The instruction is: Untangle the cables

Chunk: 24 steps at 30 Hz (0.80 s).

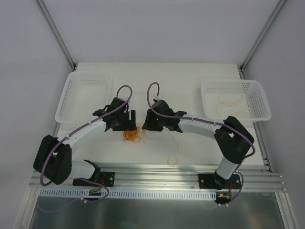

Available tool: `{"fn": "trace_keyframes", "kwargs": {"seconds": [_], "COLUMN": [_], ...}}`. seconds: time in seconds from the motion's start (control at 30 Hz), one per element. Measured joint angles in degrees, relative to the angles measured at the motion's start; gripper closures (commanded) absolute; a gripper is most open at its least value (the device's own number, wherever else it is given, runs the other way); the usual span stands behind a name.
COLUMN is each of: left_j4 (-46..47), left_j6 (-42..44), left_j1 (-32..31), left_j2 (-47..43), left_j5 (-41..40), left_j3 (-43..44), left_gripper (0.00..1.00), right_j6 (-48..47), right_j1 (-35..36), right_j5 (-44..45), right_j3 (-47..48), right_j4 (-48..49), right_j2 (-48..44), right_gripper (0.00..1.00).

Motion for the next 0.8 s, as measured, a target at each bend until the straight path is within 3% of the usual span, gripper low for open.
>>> {"fn": "trace_keyframes", "kwargs": {"seconds": [0.17,0.33,0.5,0.53,0.7,0.8], "left_j4": [0.8,2.2,3.8,4.3,5.0,5.8], "left_j6": [0.1,-0.5,-2.0,-2.3,-4.2,-5.1], "left_j1": [0.0,0.0,0.0,0.0,0.1,0.2], "left_j2": [3.4,5.9,7.5,7.9,8.3,8.3], "left_j5": [0.0,-0.3,-2.8,-3.4,-5.5,-6.1], "left_j3": [0.0,-0.1,-1.6,-2.1,-3.0,-3.7], "left_gripper": [0.38,0.54,0.79,0.89,0.99,1.0], "right_j6": [0.6,0.0,-1.2,-1.6,-4.9,-7.7], "right_j1": [0.1,0.2,0.3,0.3,0.2,-0.7], "right_j5": [0.0,0.2,0.2,0.4,2.8,4.6], "right_j3": [0.0,0.0,-0.4,-0.7,-2.0,-2.8], "right_j4": [0.1,-0.3,-1.9,-2.3,-6.1,-9.9], "right_j2": [1.2,1.2,-1.1,-2.1,-8.8,-15.0], "right_gripper": [0.71,0.98,0.99,0.99,0.99,0.99]}}
